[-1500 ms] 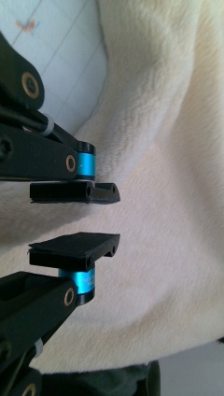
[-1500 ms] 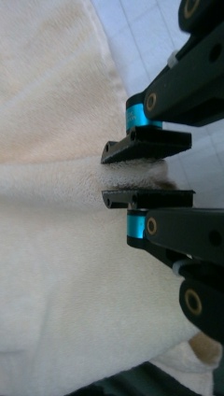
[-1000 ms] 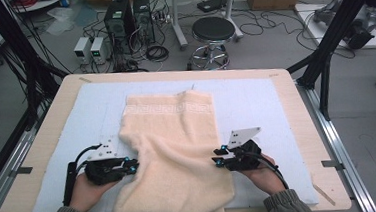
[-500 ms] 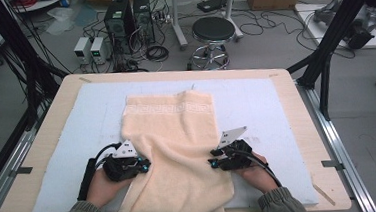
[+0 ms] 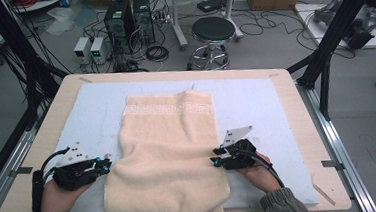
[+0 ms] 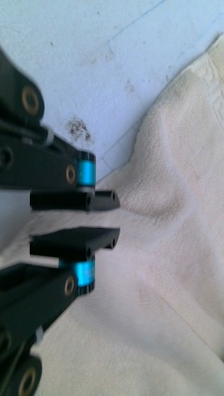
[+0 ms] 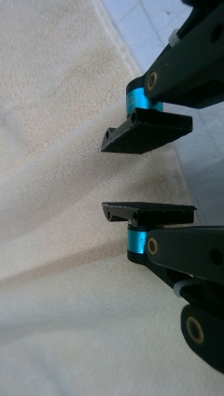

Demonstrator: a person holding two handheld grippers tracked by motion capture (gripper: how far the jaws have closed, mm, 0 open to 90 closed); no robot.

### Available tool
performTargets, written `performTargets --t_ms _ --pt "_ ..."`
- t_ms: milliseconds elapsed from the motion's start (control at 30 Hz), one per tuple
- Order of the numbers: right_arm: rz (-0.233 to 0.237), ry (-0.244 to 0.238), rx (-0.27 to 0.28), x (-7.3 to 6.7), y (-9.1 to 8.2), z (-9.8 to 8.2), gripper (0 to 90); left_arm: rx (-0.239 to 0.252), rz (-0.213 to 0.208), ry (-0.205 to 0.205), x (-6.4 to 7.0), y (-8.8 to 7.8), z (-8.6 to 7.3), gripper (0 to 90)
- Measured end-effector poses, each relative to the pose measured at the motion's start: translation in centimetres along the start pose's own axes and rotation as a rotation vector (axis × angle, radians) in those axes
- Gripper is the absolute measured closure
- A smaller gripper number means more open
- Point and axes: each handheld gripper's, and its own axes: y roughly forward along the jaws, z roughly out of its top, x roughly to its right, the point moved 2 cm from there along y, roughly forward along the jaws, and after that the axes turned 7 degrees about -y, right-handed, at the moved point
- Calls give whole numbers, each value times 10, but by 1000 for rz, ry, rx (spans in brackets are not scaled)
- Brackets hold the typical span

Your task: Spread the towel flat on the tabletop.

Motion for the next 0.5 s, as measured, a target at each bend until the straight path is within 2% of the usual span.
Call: performTargets --t_ms 67,200,300,367,433,500 --pt "7 1 -1 -1 0 0 641 -5 -2 -13 -2 5 -1 703" --pt "27 -19 -27 -3 7 1 636 -20 -8 -11 -5 27 2 684" --pt "35 -19 -53 -3 11 -1 638 -45 -36 -27 -8 45 8 680" --pt "37 -14 -48 -2 12 -1 664 -67 -67 -31 -6 57 12 686" --pt "36 -17 -48 -2 12 -1 675 -105 -101 -12 1 66 13 730" --pt "38 -13 -51 -2 12 -1 675 -121 -120 28 10 72 14 763"
